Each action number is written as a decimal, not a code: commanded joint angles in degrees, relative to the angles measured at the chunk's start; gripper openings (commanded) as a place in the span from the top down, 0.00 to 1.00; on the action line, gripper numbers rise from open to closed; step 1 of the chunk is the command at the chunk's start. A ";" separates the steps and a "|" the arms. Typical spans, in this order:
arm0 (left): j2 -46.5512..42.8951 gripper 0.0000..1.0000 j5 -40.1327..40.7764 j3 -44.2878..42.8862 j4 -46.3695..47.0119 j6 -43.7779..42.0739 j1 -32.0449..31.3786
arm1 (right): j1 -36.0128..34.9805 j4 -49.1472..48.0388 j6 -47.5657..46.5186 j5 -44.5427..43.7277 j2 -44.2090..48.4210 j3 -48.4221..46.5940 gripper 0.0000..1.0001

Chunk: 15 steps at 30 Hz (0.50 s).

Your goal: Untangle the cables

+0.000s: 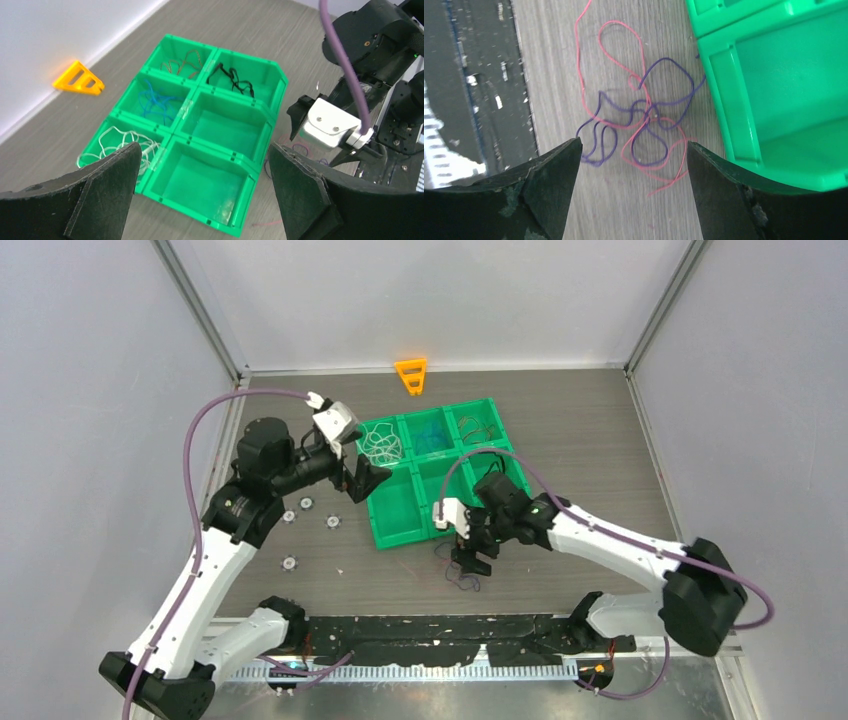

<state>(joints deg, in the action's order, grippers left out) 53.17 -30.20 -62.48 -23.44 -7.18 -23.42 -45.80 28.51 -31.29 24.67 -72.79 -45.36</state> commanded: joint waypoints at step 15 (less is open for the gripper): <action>-8.08 0.10 -2.87 8.80 -8.17 -10.23 0.41 | -2.55 1.63 4.64 6.51 10.02 -8.77 0.95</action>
<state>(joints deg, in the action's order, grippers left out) 46.15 -28.56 -55.90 -29.87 -11.38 -23.22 -48.42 26.68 -28.45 25.45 -72.97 -48.82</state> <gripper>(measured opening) 0.924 0.063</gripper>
